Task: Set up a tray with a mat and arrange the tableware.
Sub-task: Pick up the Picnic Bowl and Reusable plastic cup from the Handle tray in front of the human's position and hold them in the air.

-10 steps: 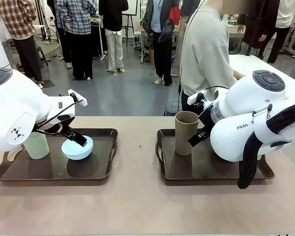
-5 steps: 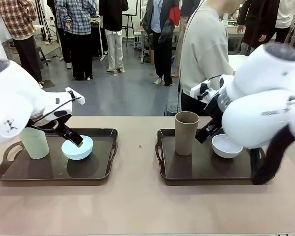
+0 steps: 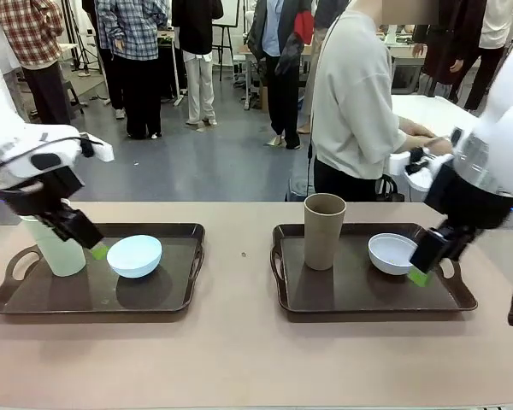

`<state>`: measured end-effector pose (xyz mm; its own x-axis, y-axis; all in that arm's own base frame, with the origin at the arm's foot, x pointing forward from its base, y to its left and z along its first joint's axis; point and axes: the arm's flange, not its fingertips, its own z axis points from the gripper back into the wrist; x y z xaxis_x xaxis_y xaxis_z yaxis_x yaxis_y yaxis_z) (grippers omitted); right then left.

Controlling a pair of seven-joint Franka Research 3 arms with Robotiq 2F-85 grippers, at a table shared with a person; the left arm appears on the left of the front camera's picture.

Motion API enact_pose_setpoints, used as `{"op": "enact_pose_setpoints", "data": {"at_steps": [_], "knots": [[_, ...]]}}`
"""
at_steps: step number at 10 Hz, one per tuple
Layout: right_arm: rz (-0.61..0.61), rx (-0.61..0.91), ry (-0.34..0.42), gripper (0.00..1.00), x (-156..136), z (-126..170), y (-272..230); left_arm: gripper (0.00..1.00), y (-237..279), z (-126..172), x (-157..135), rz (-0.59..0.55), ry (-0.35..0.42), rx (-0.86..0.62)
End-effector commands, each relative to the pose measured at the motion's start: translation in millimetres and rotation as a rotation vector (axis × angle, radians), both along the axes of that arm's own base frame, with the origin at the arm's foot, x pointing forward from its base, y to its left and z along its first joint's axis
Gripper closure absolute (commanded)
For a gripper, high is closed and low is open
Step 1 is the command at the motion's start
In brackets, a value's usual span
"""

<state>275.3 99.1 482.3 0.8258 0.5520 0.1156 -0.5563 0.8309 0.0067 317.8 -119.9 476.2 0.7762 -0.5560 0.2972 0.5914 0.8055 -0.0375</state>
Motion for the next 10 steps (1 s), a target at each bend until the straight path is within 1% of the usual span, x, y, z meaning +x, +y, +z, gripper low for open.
{"op": "enact_pose_setpoints", "data": {"at_steps": [1,2,4,5,6,7,8,9,10], "knots": [[-0.024,0.024,0.009,0.0,-84.3,-136.0,-43.8,0.0,48.3,-80.2,-120.2,0.01,0.011,0.008],[0.0,0.0,0.0,0.0,0.0,0.0,0.0,0.0,0.0,0.0,0.0,0.0,0.0,0.0],[0.0,0.0,0.0,0.0,0.0,0.0,0.0,0.0,0.0,0.0,0.0,0.0,0.0,0.0],[-0.018,-0.005,0.029,0.0,0.6,-3.1,-7.7,0.0,7.0,12.1,-13.8,-0.005,0.015,0.002],[0.018,0.152,0.118,0.0,14.0,2.4,-20.9,0.0,25.3,11.6,8.0,0.025,0.107,-0.106],[-0.029,0.352,0.127,0.0,22.9,12.7,-60.6,0.0,48.8,13.0,13.9,0.035,0.14,-0.2],[-0.106,0.547,0.146,0.0,26.1,19.5,-104.7,0.0,79.5,22.5,9.2,0.032,0.168,-0.306],[-0.137,0.642,0.145,0.0,29.3,22.2,-139.1,0.0,107.3,24.6,11.3,0.044,0.178,-0.388],[-0.139,0.736,0.161,0.0,27.2,23.8,-164.5,0.0,132.6,25.9,11.4,0.026,0.177,-0.432]]}}
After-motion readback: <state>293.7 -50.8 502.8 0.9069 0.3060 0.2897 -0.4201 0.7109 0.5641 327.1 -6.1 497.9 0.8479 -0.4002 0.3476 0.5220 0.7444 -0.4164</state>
